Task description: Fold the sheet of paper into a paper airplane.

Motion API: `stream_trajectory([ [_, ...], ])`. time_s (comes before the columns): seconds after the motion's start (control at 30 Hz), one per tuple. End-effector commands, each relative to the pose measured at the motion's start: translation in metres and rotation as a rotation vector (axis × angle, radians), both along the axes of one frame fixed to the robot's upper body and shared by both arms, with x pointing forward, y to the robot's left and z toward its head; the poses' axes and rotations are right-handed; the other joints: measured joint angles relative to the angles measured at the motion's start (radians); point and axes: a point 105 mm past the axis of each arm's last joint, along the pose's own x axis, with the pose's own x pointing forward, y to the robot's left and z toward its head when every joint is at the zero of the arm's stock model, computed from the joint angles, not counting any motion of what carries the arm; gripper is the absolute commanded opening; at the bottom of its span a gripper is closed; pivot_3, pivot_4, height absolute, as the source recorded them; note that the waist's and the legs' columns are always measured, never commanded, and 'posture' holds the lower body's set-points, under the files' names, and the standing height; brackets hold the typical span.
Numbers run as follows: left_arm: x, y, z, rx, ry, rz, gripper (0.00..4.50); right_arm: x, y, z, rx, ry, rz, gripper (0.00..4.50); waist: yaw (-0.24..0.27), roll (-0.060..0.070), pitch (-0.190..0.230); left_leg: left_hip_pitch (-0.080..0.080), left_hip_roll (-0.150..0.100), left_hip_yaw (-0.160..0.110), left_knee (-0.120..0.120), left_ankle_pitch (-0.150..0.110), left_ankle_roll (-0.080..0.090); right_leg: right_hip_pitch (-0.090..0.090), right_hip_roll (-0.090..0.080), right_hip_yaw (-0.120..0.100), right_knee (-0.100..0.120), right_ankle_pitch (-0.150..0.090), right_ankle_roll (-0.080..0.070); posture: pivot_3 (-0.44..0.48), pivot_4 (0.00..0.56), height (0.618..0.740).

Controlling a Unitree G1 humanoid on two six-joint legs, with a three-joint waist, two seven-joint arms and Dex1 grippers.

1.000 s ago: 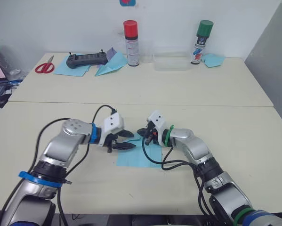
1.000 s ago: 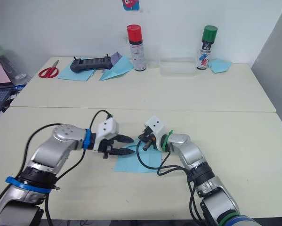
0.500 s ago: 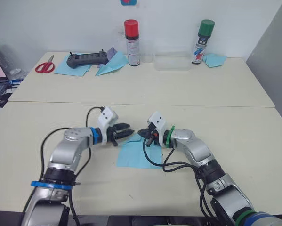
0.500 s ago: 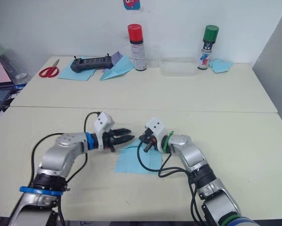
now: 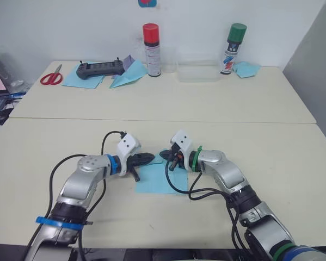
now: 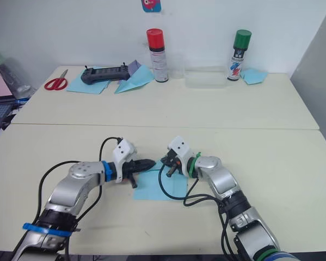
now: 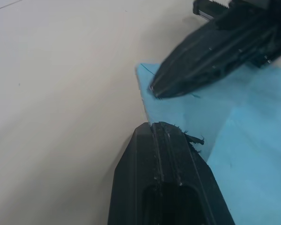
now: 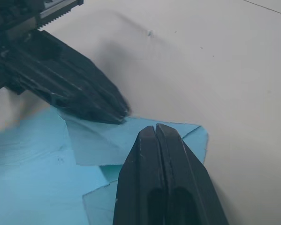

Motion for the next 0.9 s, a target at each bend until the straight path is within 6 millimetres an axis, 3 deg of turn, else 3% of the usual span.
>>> stream_trajectory([
  [0.03,-0.015,0.022,-0.012,0.053,0.061,0.020,0.02,-0.003,-0.006,-0.018,-0.042,0.061,-0.019,0.00,-0.001,0.000,0.000,0.000,0.000,0.000,0.000,0.000,0.000,0.000,0.000,0.000,0.000,0.000,0.000,0.000,0.150,0.740],
  [0.13,-0.017,0.033,-0.006,0.055,0.058,0.045,0.02,-0.003,-0.004,-0.018,-0.040,0.060,-0.012,0.00,-0.002,0.000,0.000,0.001,0.000,0.000,0.000,0.000,0.000,0.000,0.000,0.000,0.000,-0.002,0.001,0.000,0.150,0.740],
  [0.27,-0.011,0.036,0.020,0.022,-0.001,0.045,0.02,-0.003,-0.004,-0.018,-0.041,0.061,-0.010,0.00,-0.001,0.000,0.000,0.001,0.000,0.000,0.000,0.000,0.000,0.000,0.000,0.000,0.000,-0.002,0.000,0.000,0.150,0.740],
  [0.43,-0.002,0.013,0.048,-0.066,-0.067,0.002,0.02,-0.005,-0.004,-0.019,-0.044,0.061,-0.001,0.00,0.001,0.000,0.000,0.001,0.000,0.000,0.000,0.000,0.000,0.000,0.000,0.000,0.000,-0.002,0.000,0.000,0.150,0.740],
  [0.57,-0.008,-0.005,0.034,-0.047,-0.042,-0.047,0.02,-0.005,-0.003,-0.019,-0.045,0.060,0.003,0.00,0.000,0.000,0.000,0.001,0.000,0.001,0.000,0.000,0.000,0.001,0.000,0.000,0.000,-0.002,0.001,0.000,0.150,0.740],
  [0.7,-0.011,-0.008,0.010,0.021,-0.009,-0.063,0.02,-0.005,-0.003,-0.015,-0.030,0.049,0.004,0.00,-0.001,0.000,0.000,0.001,0.000,0.000,-0.001,0.000,0.000,0.000,0.000,0.000,0.000,-0.002,0.000,0.000,0.150,0.740],
  [0.9,-0.011,-0.011,-0.012,0.080,0.014,-0.092,0.02,-0.004,0.000,-0.006,0.016,0.033,0.010,0.00,0.000,0.000,0.000,0.001,0.000,0.000,0.000,0.000,0.000,0.000,0.000,0.000,0.000,-0.002,0.000,0.000,0.150,0.740],
])
